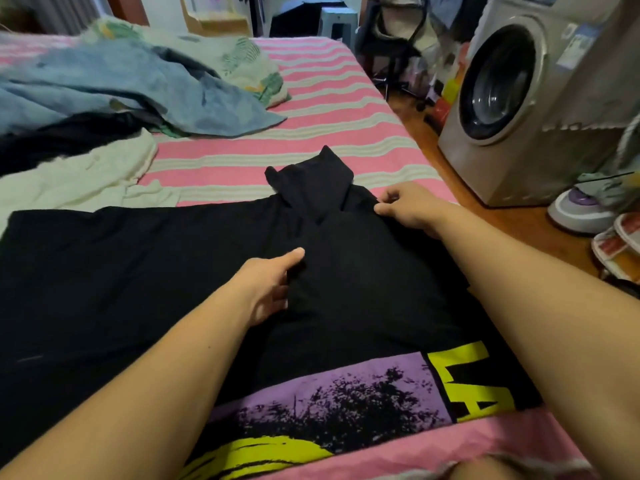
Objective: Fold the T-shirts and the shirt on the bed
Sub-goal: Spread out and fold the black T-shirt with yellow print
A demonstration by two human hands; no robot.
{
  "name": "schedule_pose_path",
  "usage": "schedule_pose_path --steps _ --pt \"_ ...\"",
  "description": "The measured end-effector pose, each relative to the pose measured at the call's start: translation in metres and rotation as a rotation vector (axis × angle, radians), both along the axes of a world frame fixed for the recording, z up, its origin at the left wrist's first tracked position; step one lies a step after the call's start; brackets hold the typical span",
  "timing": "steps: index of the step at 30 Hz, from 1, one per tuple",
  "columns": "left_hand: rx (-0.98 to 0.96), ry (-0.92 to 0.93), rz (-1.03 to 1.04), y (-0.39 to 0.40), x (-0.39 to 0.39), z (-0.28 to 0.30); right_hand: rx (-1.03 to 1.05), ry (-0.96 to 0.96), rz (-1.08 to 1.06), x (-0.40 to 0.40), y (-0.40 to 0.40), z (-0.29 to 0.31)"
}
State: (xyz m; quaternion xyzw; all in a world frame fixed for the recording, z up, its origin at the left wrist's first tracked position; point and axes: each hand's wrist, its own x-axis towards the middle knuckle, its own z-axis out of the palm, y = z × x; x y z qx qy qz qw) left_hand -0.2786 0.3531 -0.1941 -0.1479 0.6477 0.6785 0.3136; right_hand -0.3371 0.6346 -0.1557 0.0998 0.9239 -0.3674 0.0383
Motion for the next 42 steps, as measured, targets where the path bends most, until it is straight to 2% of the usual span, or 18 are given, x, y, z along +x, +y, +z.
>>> schedule_pose_path --steps 3,6,8,11,12,15,17,20,22,29,33,39,40,42 --pt "-0.057 0.102 0.082 0.012 -0.005 0.014 -0.069 0.102 -0.038 0.011 -0.004 0.009" --pt "0.006 0.303 0.134 0.008 0.006 0.036 -0.174 0.222 -0.027 0.049 -0.003 0.038" --pt "0.06 0.454 0.072 -0.008 0.033 0.052 -0.298 0.293 -0.003 0.094 -0.002 0.056" --pt "0.014 0.678 -0.148 -0.039 0.081 0.054 -0.408 0.31 0.069 0.178 -0.001 0.058" --pt "-0.057 0.721 -0.25 -0.049 0.094 0.047 -0.365 0.265 0.11 0.207 0.001 0.049" --pt "-0.507 0.965 -0.522 -0.068 0.109 0.014 -0.023 0.113 0.181 0.268 0.007 0.01" --pt "-0.68 1.116 -0.585 -0.07 0.106 0.001 0.078 0.166 0.104 0.281 0.014 -0.01" --pt "-0.765 1.136 -0.545 -0.065 0.096 0.002 0.131 0.339 -0.065 0.267 0.019 -0.012" --pt "-0.773 1.105 -0.539 -0.06 0.088 0.004 0.184 0.341 -0.133 0.244 0.022 -0.006" --pt "-0.87 1.089 -0.522 -0.048 0.069 -0.004 0.508 0.1 0.165 0.168 0.03 -0.003" --pt "-0.788 0.993 -0.485 -0.048 0.057 -0.012 0.594 0.071 0.221 0.156 0.032 0.002" --pt "-0.781 0.893 -0.396 -0.054 0.053 -0.013 0.686 0.122 0.129 0.148 0.042 -0.003" --pt "-0.832 0.917 -0.409 -0.05 0.056 -0.012 0.706 0.129 0.142 0.15 0.038 -0.003" --pt "-0.966 1.106 -0.39 -0.042 0.07 -0.005 0.69 0.201 0.136 0.158 0.028 0.002"
